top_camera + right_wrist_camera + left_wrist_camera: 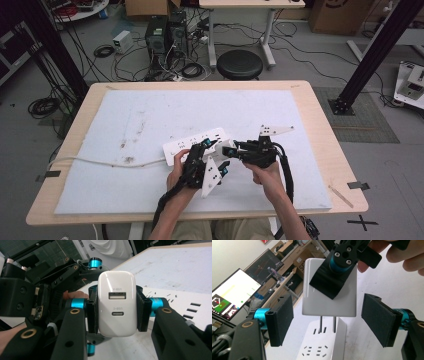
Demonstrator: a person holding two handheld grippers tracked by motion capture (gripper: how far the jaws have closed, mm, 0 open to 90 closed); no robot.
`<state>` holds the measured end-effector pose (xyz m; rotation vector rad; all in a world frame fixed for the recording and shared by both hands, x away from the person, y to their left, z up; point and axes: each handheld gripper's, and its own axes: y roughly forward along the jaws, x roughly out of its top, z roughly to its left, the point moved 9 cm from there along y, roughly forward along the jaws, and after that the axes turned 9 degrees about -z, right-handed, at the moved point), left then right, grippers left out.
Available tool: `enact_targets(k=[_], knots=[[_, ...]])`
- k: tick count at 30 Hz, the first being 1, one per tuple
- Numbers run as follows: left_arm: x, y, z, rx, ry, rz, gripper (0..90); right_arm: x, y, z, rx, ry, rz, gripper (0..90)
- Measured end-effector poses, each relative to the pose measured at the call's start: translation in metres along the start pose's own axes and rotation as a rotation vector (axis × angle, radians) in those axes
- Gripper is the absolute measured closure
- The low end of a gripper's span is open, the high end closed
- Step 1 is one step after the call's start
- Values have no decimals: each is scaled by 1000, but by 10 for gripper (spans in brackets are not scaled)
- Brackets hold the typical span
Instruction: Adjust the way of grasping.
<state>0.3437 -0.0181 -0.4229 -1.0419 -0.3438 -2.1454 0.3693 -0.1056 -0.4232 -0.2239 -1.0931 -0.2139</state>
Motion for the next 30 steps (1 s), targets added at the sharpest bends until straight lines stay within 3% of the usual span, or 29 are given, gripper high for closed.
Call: enact_targets(k=[5, 9, 11, 12, 18, 20, 21, 26, 28, 29, 30], knots=[[0, -7, 4, 1, -49, -11, 259, 2, -3, -2, -12, -11, -8, 631], [1, -13, 9, 6, -118, -29, 259, 4, -7, -3, -25, -19, -22, 631], [1, -13, 9, 6, -118, -29, 259, 5, -8, -2, -21, -28, -28, 631], [0, -19, 15, 10, -211, -44, 259, 7, -11, -3, -29, -35, -35, 631], [-6, -25, 19, -21, -393, -47, 259, 9, -18, -3, -34, -46, -48, 630], [-9, -28, 22, -28, -450, -43, 259, 9, -20, -4, -44, -41, -43, 631], [-9, -28, 22, -28, -450, -43, 259, 9, -20, -4, -44, -41, -43, 631], [-20, -36, 28, -48, -582, -10, 255, 10, -23, -3, -44, -61, -39, 630], [-21, -38, 29, -48, -600, -6, 254, 10, -24, -4, -46, -71, -42, 631], [-30, -46, 38, -31, -661, 15, 255, 10, -27, -5, -57, -77, -40, 631], [-30, -46, 38, -31, -661, 15, 255, 10, -27, -5, -57, -77, -40, 631]])
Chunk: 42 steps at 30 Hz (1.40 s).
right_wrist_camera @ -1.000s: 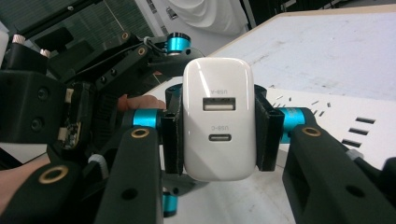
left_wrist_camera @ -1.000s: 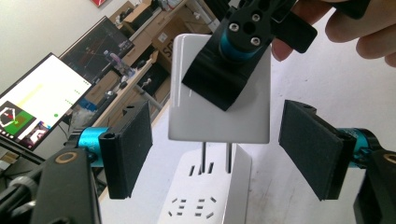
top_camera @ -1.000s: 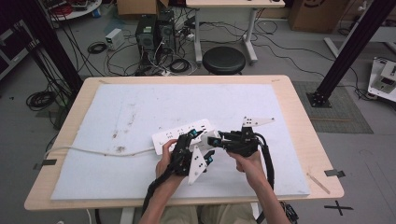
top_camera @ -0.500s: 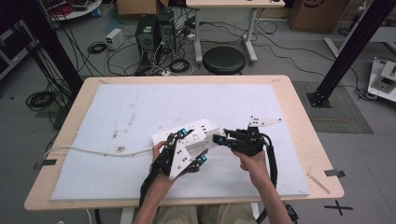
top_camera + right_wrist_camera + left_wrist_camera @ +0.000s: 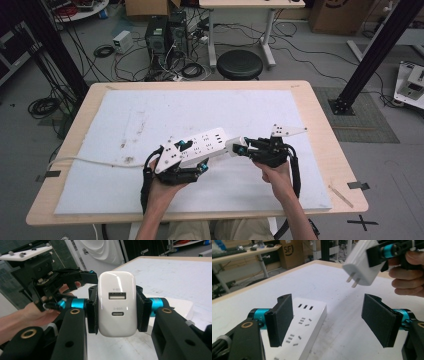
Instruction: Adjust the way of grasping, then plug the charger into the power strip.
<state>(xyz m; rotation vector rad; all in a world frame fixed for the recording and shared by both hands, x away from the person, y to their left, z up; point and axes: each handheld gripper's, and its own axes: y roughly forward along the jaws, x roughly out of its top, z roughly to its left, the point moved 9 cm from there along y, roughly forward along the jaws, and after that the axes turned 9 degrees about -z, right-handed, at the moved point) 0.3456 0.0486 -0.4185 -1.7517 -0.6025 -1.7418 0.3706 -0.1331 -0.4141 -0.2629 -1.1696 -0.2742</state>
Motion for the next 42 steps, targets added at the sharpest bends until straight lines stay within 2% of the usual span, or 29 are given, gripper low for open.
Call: enact_targets(k=[6, 11, 13, 22, 29, 35, 37, 42], knots=[[-2, -17, 21, 52, -69, 13, 254, 0, -4, -1, -8, -8, 3, 630], [0, -27, 28, 78, -76, 0, 255, 1, -7, 1, -11, -15, 1, 630], [-1, -35, 33, 106, -82, 0, 255, 1, -8, 2, -13, -15, -3, 630], [-2, -51, 44, 142, -97, 2, 255, 1, -8, 3, -15, -24, 4, 630], [-3, -63, 55, 159, -101, 22, 241, 1, -7, 2, -24, -48, 37, 630], [-4, -71, 60, 179, -100, 13, 241, 2, -6, -2, -27, -67, 62, 630], [-5, -74, 61, 181, -112, 13, 241, 2, -5, -5, -34, -72, 80, 630], [-6, -84, 67, 197, -106, 8, 241, 3, -2, -8, -23, -112, 108, 631]])
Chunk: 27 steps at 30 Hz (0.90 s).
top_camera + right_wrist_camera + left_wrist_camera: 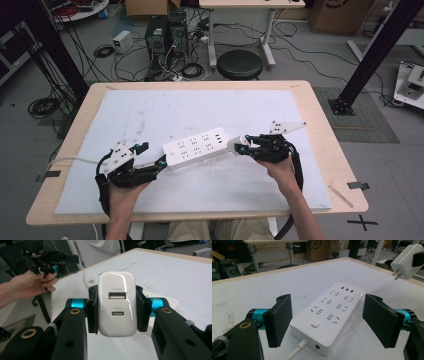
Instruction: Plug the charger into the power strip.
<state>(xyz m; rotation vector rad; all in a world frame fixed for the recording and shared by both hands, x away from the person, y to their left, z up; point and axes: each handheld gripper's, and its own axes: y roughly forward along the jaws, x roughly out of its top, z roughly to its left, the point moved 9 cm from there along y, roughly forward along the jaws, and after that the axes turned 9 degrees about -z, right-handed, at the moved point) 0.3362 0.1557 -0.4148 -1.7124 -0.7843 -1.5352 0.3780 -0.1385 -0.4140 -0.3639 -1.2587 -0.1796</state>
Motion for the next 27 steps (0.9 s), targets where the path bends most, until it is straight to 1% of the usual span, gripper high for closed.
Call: enact_targets(k=[1, 2, 3, 5, 7, 8, 9, 10, 12, 13, 14, 16, 19, 20, 21, 22, 23, 24, 25, 26, 27], knots=[[0, -1, 1, 3, -2, -3, 240, 1, 1, -2, -1, -17, 4, 631], [0, -3, 2, 4, -3, -1, 241, 1, 1, -2, -5, -18, 8, 631], [0, -4, 4, 5, -4, -2, 241, 2, 3, -4, 2, -21, 3, 631], [2, -7, 7, 10, -8, -3, 240, 3, 4, -8, -2, -8, 6, 631], [3, -8, 10, 16, 1, 4, 240, 6, 4, -11, -8, -2, 4, 631], [4, -8, 11, 16, 4, 6, 240, 8, 5, -14, -8, -7, 1, 631], [5, -8, 13, 17, 7, 12, 240, 9, 5, -15, -9, -5, 7, 631], [5, -8, 14, 16, 5, 13, 240, 11, 6, -17, -5, -21, 8, 631], [5, -8, 16, 17, 2, 12, 240, 12, 6, -18, -5, -25, 15, 631], [5, -9, 19, 18, -7, 11, 240, 15, 7, -20, 4, -36, 10, 631], [4, -10, 20, 21, -8, 12, 240, 15, 7, -21, 10, -28, 12, 631], [3, -11, 22, 26, -1, 8, 240, 15, 8, -23, 14, -34, 12, 631], [2, -12, 23, 31, -6, -1, 240, 14, 9, -24, 24, -32, 17, 631], [-2, -16, 25, 40, -3, -3, 238, 15, 13, -24, 41, -41, 34, 631], [-2, -17, 26, 42, -3, -3, 238, 15, 15, -24, 45, -54, 41, 631], [-2, -17, 26, 42, -3, -3, 237, 15, 15, -24, 45, -54, 41, 631], [-2, -17, 26, 42, -3, -3, 237, 16, 17, -24, 48, -57, 55, 631], [-4, -20, 30, 54, -5, -2, 223, 17, 21, -25, 54, -78, 78, 631], [-4, -20, 30, 54, -5, -2, 223, 17, 21, -25, 54, -78, 78, 631], [-6, -23, 32, 64, -9, -6, 223, 18, 25, -28, 60, -87, 103, 631], [-6, -23, 32, 64, -9, -6, 223, 18, 25, -28, 60, -87, 103, 631]])
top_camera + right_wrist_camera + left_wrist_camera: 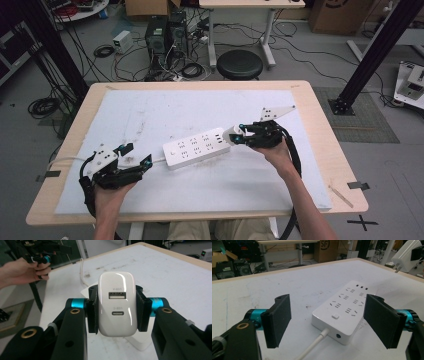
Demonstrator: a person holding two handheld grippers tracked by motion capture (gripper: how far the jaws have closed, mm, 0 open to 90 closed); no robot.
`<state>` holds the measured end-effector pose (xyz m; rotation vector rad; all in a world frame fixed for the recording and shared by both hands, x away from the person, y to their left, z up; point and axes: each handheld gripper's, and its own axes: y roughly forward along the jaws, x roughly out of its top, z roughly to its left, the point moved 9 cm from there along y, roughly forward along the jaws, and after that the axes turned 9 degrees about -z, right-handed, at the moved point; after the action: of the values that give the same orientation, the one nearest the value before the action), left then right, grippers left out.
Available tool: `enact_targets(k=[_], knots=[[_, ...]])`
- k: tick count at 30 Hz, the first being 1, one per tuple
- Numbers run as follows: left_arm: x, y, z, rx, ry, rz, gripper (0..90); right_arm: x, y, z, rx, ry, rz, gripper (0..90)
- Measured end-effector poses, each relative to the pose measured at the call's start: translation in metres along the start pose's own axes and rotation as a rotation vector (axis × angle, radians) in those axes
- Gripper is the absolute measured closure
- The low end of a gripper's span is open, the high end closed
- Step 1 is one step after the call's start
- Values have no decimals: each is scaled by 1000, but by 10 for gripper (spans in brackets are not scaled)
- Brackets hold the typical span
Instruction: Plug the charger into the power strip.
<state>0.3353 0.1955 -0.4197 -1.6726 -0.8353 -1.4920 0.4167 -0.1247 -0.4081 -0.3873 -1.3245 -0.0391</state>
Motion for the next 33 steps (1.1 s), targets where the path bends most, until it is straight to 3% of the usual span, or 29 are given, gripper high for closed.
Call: enact_targets(k=[3, 9, 15, 17, 18, 19, 21, 24, 27, 28, 33], knots=[[-1, -3, 3, 8, 1, -3, 223, 1, 2, -2, 1, -4, 4, 631], [-1, -9, 7, 21, -6, -9, 222, 14, 19, -20, 29, -40, 77, 631], [-2, -12, 9, 28, -8, -10, 223, 14, 30, -25, 66, -55, 129, 632], [-2, -12, 9, 34, -8, -9, 222, 14, 34, -25, 78, -77, 126, 632], [-2, -12, 9, 36, -12, -12, 222, 13, 42, -23, 128, -83, 136, 632], [-2, -12, 8, 35, -5, -7, 222, 12, 45, -24, 136, -92, 151, 632], [-2, -12, 8, 36, -4, -7, 222, 10, 49, -24, 143, -110, 195, 632], [-3, -12, 7, 36, -4, -5, 222, 11, 56, -24, 157, -145, 217, 633], [-4, -11, 7, 37, -9, -5, 222, 11, 57, -23, 168, -146, 233, 633], [-5, -12, 5, 34, -4, -1, 222, 13, 69, -26, 180, -208, 291, 632], [-4, -12, 4, 32, 4, 5, 222, 12, 75, -28, 187, -235, 340, 632]])
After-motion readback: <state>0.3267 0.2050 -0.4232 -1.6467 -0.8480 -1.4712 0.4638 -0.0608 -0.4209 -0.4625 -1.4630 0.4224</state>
